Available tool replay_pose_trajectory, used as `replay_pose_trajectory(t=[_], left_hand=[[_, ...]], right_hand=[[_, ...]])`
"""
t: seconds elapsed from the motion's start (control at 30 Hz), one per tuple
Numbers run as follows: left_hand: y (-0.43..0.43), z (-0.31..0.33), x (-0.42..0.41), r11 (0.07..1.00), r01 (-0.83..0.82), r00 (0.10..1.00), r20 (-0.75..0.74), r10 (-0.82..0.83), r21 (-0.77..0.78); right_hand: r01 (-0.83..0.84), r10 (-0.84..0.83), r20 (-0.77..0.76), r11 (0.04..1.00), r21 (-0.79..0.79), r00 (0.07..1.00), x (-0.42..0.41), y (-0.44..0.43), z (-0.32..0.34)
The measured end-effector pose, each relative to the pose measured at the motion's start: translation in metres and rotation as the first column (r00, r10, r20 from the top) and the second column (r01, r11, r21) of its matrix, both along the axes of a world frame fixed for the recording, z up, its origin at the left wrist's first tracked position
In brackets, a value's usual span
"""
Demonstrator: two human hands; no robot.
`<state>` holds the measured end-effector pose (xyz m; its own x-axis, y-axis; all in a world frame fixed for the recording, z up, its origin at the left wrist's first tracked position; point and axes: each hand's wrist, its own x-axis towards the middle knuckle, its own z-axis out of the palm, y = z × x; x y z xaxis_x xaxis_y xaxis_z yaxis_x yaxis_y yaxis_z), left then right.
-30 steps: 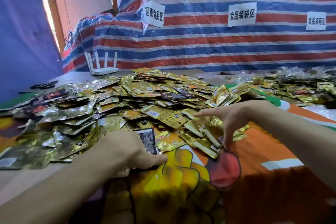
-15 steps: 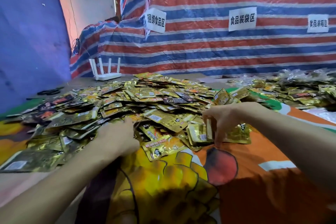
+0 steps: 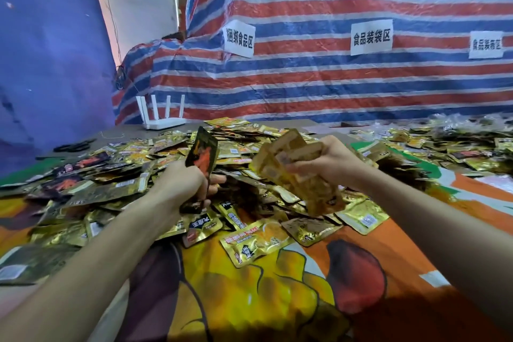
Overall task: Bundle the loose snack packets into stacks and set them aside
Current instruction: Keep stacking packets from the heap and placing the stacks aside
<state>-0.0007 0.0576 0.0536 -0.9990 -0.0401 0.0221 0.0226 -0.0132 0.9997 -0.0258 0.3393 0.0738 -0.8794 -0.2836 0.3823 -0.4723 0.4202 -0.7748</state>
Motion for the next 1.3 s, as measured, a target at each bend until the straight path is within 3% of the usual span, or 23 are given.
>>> replay_pose_trajectory(t=[0.07, 0.17, 0.33, 0.43, 0.53, 0.6, 0.73, 0.83, 0.93, 1.03, 1.1, 1.2, 1.3], left_hand=[[0.006, 0.001, -0.002, 0.997, 0.017, 1.000, 0.002, -0.018, 0.072], [0.021, -0.006, -0.008, 0.978, 0.018, 0.999, 0.030, -0.025, 0.207], [0.028, -0.017, -0.015, 0.946, 0.119, 0.989, -0.116, -0.088, 0.303], [0.026, -0.021, -0.015, 0.919, 0.256, 0.963, -0.157, -0.217, 0.301], [0.029, -0.022, -0.014, 0.902, 0.328, 0.942, -0.171, -0.289, 0.280], [0.032, -0.022, -0.014, 0.912, 0.320, 0.943, -0.181, -0.279, 0.258], [0.028, -0.023, -0.014, 0.918, 0.305, 0.938, -0.246, -0.244, 0.255], [0.026, -0.025, -0.012, 0.962, 0.169, 0.933, -0.348, -0.087, 0.212], [0.019, -0.023, -0.016, 0.993, -0.096, 0.789, -0.603, 0.115, 0.064], [0.018, -0.022, -0.023, 0.986, -0.167, 0.684, -0.718, 0.126, 0.014], [0.021, -0.031, -0.025, 0.998, -0.061, 0.750, -0.661, 0.024, -0.032], [0.023, -0.042, -0.026, 0.995, 0.101, 0.868, -0.490, -0.084, 0.009], [0.019, -0.044, -0.029, 0.994, 0.093, 0.905, -0.421, -0.061, 0.057]], right_hand=[[0.023, -0.026, -0.015, 0.983, -0.180, 1.000, -0.004, -0.016, -0.003], [0.076, -0.038, 0.092, 0.885, -0.460, 0.995, -0.013, -0.046, -0.011], [0.024, 0.139, 0.195, 0.752, -0.658, 0.971, -0.026, -0.094, -0.030], [-0.078, 0.224, 0.144, 0.755, -0.652, 0.964, -0.028, -0.121, -0.042], [-0.037, 0.106, 0.060, 0.729, -0.684, 0.993, -0.027, -0.142, -0.040], [-0.017, 0.016, -0.007, 0.729, -0.685, 1.000, -0.023, -0.153, -0.036], [0.026, -0.121, -0.143, 0.845, -0.533, 0.982, -0.014, -0.165, -0.036], [0.051, -0.171, -0.244, 0.901, -0.431, 0.955, -0.013, -0.163, -0.038], [0.058, -0.127, -0.124, 0.889, -0.454, 0.984, -0.011, -0.159, -0.043], [-0.064, 0.143, 0.092, 0.813, -0.578, 0.985, -0.007, -0.163, -0.046], [-0.093, 0.266, 0.169, 0.749, -0.656, 0.949, -0.004, -0.168, -0.049], [-0.038, 0.251, 0.201, 0.708, -0.706, 0.947, -0.002, -0.172, -0.056], [-0.001, 0.230, 0.210, 0.677, -0.736, 0.950, -0.003, -0.171, -0.058]])
